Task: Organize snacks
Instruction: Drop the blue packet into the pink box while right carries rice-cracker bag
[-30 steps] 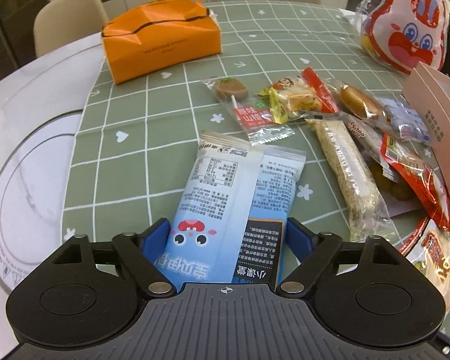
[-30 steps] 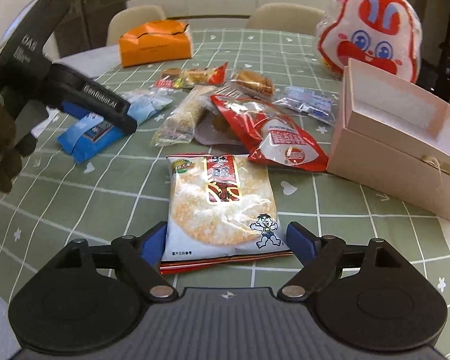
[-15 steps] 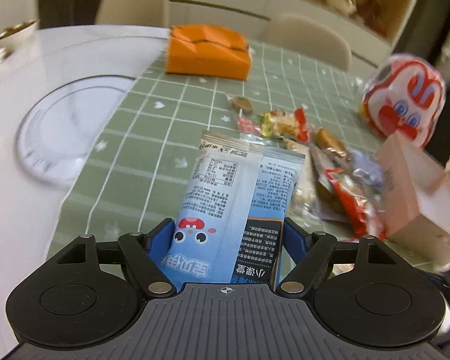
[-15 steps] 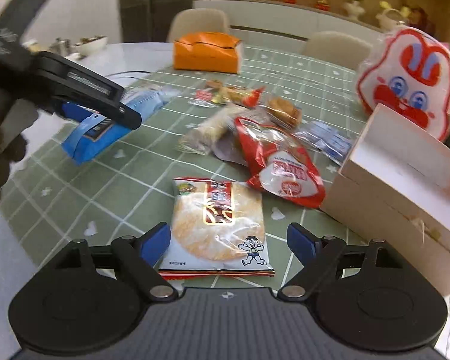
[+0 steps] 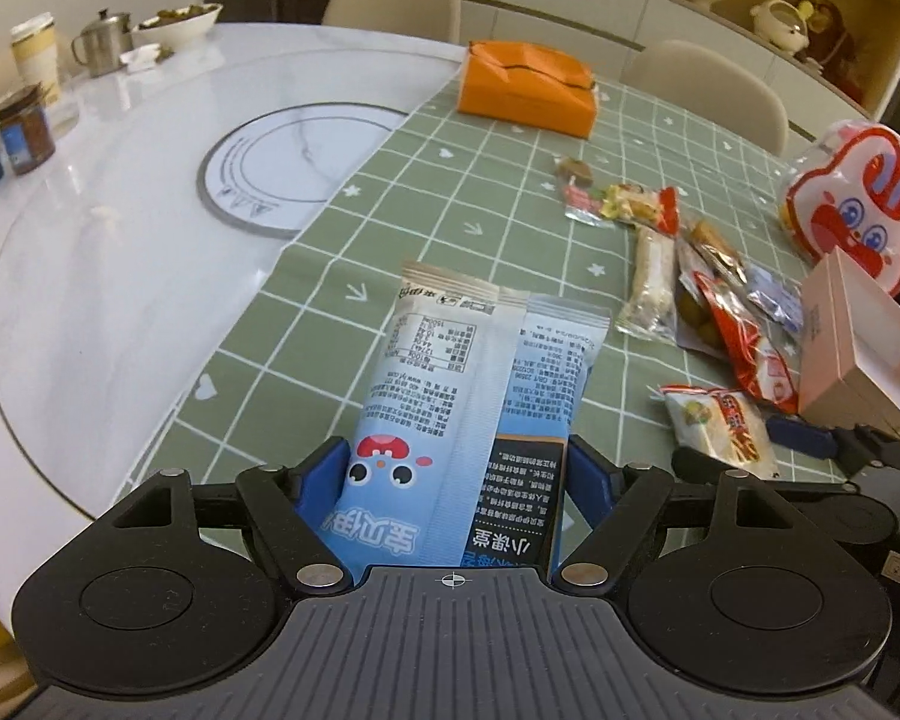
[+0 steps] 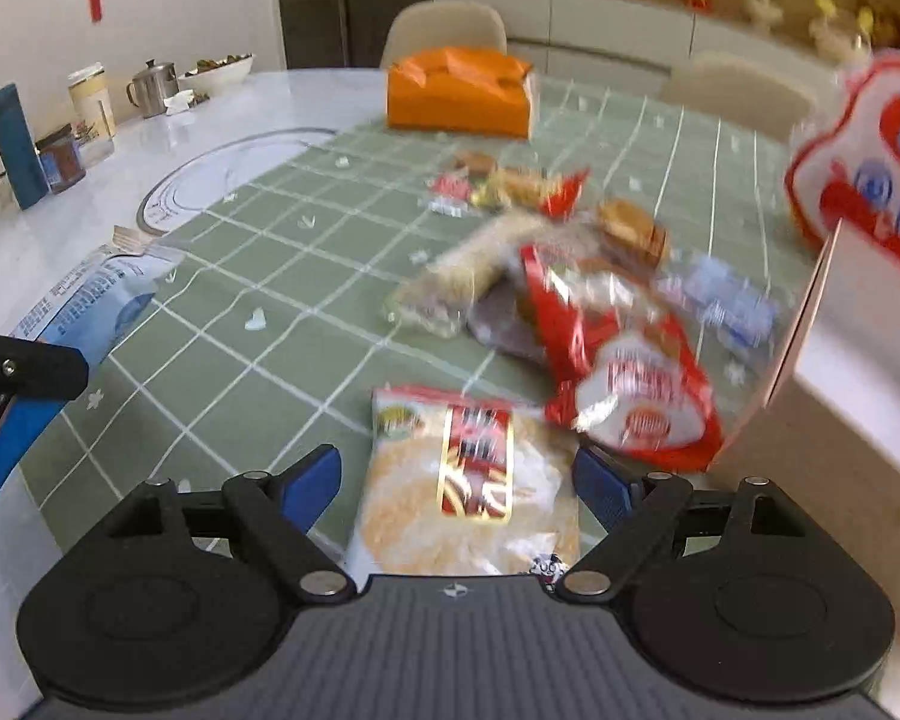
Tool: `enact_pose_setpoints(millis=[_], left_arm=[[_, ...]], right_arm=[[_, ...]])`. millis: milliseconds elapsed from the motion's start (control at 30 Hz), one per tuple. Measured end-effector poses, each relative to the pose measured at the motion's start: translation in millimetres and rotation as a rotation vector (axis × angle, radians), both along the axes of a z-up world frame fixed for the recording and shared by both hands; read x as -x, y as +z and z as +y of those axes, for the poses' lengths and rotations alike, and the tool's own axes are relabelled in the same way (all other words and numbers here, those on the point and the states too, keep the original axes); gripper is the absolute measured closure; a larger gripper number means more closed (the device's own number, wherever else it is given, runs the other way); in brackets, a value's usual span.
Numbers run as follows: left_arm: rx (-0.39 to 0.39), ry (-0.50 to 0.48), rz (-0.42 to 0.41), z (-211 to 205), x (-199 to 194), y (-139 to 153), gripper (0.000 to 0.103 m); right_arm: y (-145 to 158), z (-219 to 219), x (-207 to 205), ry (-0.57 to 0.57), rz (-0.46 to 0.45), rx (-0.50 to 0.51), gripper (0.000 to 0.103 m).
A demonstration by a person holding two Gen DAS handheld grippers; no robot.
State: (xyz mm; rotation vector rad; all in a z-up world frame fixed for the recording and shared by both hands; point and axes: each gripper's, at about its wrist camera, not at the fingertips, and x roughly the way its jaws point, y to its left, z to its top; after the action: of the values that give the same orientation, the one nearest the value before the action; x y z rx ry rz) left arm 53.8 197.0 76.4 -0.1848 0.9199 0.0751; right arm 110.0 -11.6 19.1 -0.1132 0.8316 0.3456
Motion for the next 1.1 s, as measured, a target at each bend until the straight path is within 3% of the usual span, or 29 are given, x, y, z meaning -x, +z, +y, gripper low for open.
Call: enact_pose_setpoints(millis=[33, 133, 333, 733, 933, 1100], left_arm=[[0.006, -0.004, 0.000, -3, 0, 0, 0.021], [0.020, -0.032, 0.009, -12, 1, -3, 0.021], [0.077, -0.135, 0.028, -52, 6, -14, 0.021], [0.202, -0.346, 0.058, -168, 52, -33, 0.021], [0.220, -0.465, 0.026, -192, 56, -5, 0.021], [0.259, -0.537, -0.071, -211, 15, 39, 0.021]], right_arm=[[-2, -2, 0, 0.002, 0.012, -0.002, 0.025], [3, -10, 8, 0.032, 0.034, -0.026, 0.025], [30, -38, 49, 0.076, -0.025, -0.005, 0.025], [41, -164, 128, -0.092, 0.013, 0.002, 0.025], [45, -194, 147, -0.172, 0.028, -0.001, 0.025], [58, -200, 154, -0.281, 0.060, -0.032, 0.025]])
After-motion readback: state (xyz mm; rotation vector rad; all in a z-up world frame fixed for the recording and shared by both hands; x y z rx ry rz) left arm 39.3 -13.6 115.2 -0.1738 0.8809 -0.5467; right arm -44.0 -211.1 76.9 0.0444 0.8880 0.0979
